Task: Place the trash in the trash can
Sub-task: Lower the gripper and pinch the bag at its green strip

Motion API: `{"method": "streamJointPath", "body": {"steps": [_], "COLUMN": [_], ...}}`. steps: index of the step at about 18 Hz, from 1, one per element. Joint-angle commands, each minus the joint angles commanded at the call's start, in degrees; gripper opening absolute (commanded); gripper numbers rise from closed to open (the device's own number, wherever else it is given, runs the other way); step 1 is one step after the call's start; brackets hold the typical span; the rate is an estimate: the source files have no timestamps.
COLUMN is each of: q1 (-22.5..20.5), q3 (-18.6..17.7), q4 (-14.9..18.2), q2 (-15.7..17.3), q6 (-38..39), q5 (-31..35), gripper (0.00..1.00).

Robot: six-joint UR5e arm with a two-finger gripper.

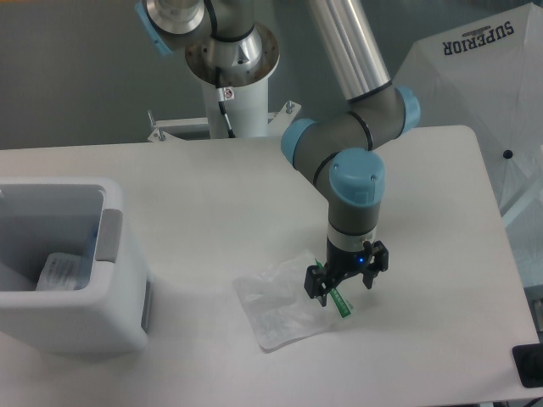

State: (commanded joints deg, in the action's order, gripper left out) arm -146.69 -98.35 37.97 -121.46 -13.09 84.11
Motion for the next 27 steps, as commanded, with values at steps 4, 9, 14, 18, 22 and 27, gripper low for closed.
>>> {"method": "streamJointPath", "body": {"steps": [4,9,14,18,22,27], "q1": [0.0,0.09,0.53,0.53,0.53,0.53], "q3": [-0.35,-0.79,-0.97,-1.76,-1.93,-2.11], "q4": [-0.09,-0.09,-0.09,-0.09,0.0,0.0], "q2": [-0.35,-0.88,-0.88,-0.44,-0.36,1.14], "q6": [-0.45,-0.54,-0.28,-0.36,0.16,0.43], "q5": [-0.09,-0.09,-0.09,-0.09,-0.88,-2.63], "gripper": [0.97,0.92,0.71,0.46,0.25,0.1]}}
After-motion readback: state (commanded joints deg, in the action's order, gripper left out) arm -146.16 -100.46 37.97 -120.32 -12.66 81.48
